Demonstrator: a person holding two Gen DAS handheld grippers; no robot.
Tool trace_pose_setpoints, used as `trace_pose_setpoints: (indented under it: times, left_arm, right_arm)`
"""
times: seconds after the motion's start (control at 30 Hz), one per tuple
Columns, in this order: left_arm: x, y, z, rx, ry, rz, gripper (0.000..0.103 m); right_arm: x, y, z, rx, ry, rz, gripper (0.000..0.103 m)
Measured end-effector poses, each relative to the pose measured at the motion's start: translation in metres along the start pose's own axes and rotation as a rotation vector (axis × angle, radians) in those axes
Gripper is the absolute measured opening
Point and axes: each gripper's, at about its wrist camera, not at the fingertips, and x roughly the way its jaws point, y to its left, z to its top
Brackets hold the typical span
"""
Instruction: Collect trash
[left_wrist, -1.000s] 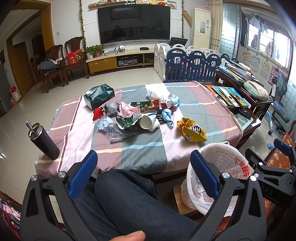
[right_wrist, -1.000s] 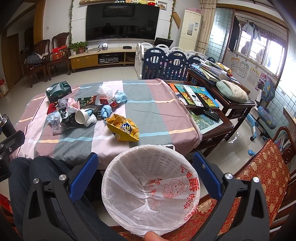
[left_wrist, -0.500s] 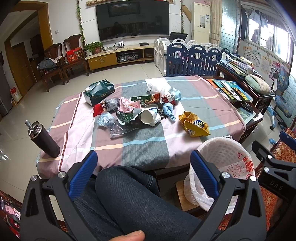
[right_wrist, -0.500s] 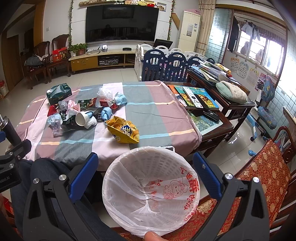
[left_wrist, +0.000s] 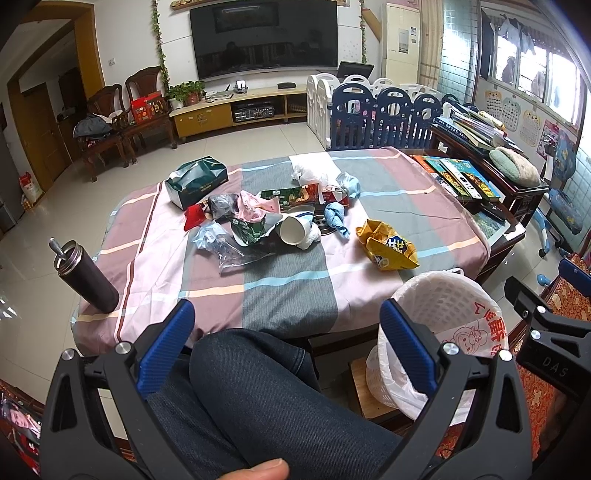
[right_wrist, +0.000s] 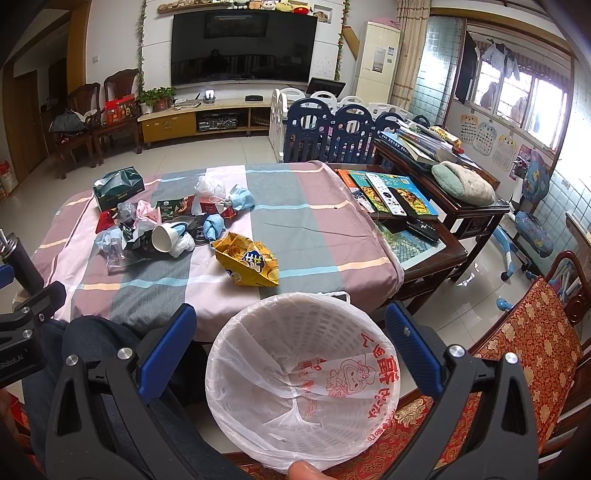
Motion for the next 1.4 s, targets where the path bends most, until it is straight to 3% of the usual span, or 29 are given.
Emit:
trace_pose_setpoints:
  times: [0.8,0.93,1.0,1.1,1.17,1.23,1.33,1.4]
  left_arm:
    - [0.002,0.001,0.0,0.0,0.005,0.0,0.1]
    - [0.004,0.019,-0.001,-0.058,-0.02,0.024,0.1]
    - [0.005,0.034,0.0,-0.107,-0.033,0.052,0.1]
    - [0.01,0.061,0.0,-0.197,-0.031,0.076,0.099]
    - [0.015,0.073,-0.001,-0.229,-0.026,0.085,0.094]
    - [0.024,0.084,-0.003,-0.263,-0.013,0.094,0.087]
    - [0.048,0.1,-0.006,-0.299,0.039,0.087,0.081]
    - [0.067,0.114,-0.004,-0.337,0.066,0.089,0.081]
  right_arm:
    - [-0.004,-0.001,0.008,0.002,0.003,0.006,0.1]
    - [0.001,-0.009,0.021,0.007,-0.012,0.024,0.1]
    - [0.015,-0.011,0.029,0.001,-0.01,0.019,0.1]
    - [0.06,-0.005,0.035,-0.019,0.069,0.064,0.097]
    - [0.099,0.005,0.041,-0.025,0.142,0.113,0.08]
    - [0.13,0.015,0.045,-0.033,0.177,0.143,0.07]
    - [0.18,0.035,0.051,-0.084,0.209,0.14,0.069]
    - [0.21,0.045,0.054,-0.121,0.216,0.089,0.073]
